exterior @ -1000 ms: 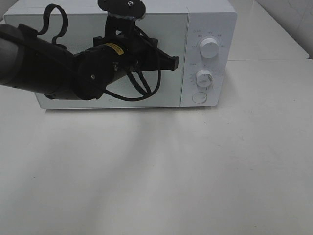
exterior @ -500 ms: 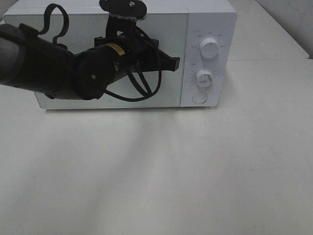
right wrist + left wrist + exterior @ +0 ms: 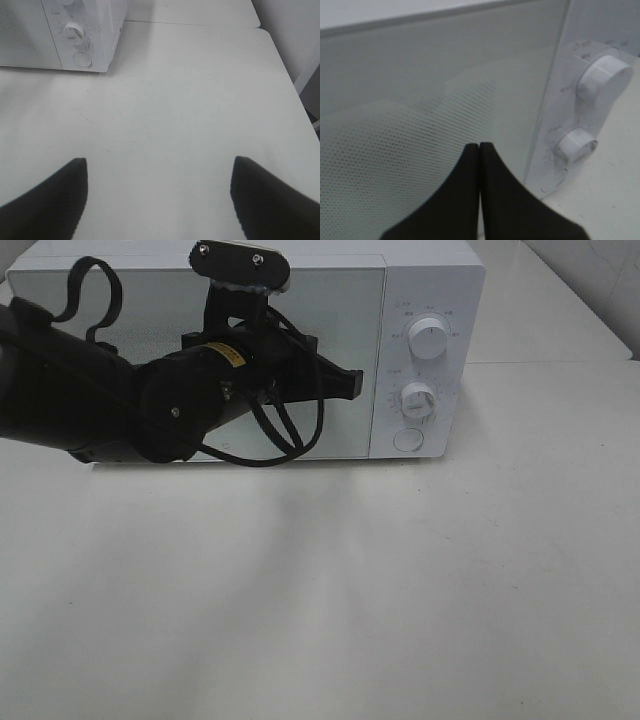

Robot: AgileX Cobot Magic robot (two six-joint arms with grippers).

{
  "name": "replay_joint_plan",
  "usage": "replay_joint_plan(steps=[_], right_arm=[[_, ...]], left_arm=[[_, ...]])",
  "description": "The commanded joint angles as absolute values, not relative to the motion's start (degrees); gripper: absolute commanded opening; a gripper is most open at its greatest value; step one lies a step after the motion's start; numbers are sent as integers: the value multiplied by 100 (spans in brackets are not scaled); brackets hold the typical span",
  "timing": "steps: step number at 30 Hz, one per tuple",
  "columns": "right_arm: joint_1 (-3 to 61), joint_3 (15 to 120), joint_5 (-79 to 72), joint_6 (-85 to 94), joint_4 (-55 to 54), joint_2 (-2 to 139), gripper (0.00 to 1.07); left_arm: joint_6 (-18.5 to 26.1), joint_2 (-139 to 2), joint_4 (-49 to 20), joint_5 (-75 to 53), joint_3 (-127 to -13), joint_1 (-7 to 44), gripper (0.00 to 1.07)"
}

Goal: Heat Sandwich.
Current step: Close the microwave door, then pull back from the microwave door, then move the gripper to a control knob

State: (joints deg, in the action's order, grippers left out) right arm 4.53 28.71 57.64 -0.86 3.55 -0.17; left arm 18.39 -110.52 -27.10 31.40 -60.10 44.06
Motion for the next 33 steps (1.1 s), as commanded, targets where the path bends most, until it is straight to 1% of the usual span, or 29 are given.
replay_joint_plan(steps=[1, 2, 3, 4, 6, 7, 8, 9, 10, 11, 12, 14, 15, 16, 17, 18, 20, 21, 23, 25, 26, 27, 28, 29, 30, 31, 33], right_arm=[[418, 2859, 5712, -132, 390, -166, 76], [418, 2859, 5712, -132, 390, -166, 76], [418, 2859, 5712, -132, 390, -166, 76], [418, 2859, 5712, -132, 390, -166, 76], [418, 2859, 5712, -132, 390, -166, 76], [418, 2859, 5712, -132, 390, -166, 76], [418, 2859, 5712, -132, 390, -166, 76], [418, 2859, 5712, -132, 390, -166, 76], [418, 2859, 5712, -132, 390, -166, 76], [418, 2859, 5712, -132, 390, -166, 76], [418, 2859, 5712, -132, 390, -166, 76], [418, 2859, 5712, -132, 390, -166, 76], [418, 2859, 5712, -132, 390, -166, 76], [418, 2859, 5712, -132, 390, -166, 76], [418, 2859, 5712, -132, 390, -166, 76], [418, 2859, 5712, -132, 390, -166, 76], [413, 2859, 5712, -132, 390, -166, 76], [413, 2859, 5712, -132, 390, -166, 76], [413, 2859, 5712, -132, 390, -166, 76], [413, 2859, 5712, -132, 390, -166, 76], [413, 2859, 5712, -132, 390, -166, 76], [413, 2859, 5712, -132, 390, -166, 76], [413, 2859, 5712, -132, 390, -166, 76], [413, 2859, 5712, -132, 390, -166, 76], [413, 2859, 5712, -132, 390, -166, 76], [413, 2859, 5712, -132, 390, -166, 76], [413, 2859, 5712, -132, 390, -166, 76]], left_arm=[[1788, -10823, -2733, 2487, -5953, 4492, 1], [1793, -10720, -2733, 1914, -5953, 4498, 13], [1793, -10720, -2733, 1914, -5953, 4498, 13], [1793, -10691, -2733, 1650, -5953, 4498, 24], [1788, -10577, -2739, 951, -5953, 4498, 54], [1811, -10560, -2727, 756, -5953, 4498, 89], [1811, -10560, -2727, 756, -5953, 4498, 89], [1811, -10514, -2727, 498, -5953, 4498, 103], [1811, -10474, -2727, 281, -5953, 4498, 101], [1811, -10388, -2670, -195, -5953, 4498, 100], [1811, -10388, -2670, -195, -5953, 4498, 100], [1811, -10308, -2515, -653, -5953, 4498, 100], [1828, -10204, -2137, -1175, -5953, 4498, 100], [1828, -10141, -1925, -1461, -5953, 4469, 100], [1828, -10141, -1925, -1461, -5953, 4469, 100], [1805, -10073, -1793, -1730, -5953, 4452, 100], [1765, -9866, -1369, -2355, -5953, 4423, 100], [1765, -9798, -1266, -2538, -5953, 4395, 100], [1765, -9717, -1220, -2727, -5953, 4383, 100], [1765, -9534, -1238, -3180, -5953, 4160, 100], [1765, -9534, -1238, -3180, -5953, 4160, 100], [1765, -9477, -1278, -3352, -5953, 4045, 100], [1765, -9419, -1324, -3524, -5953, 3913, 100], [1765, -9311, -1387, -3850, -5953, 3633, 100], [1765, -9270, -1404, -3994, -5953, 3472, 100], [1765, -9270, -1404, -3994, -5953, 3472, 100], [1765, -9133, -1432, -4263, -5953, 3140, 100]])
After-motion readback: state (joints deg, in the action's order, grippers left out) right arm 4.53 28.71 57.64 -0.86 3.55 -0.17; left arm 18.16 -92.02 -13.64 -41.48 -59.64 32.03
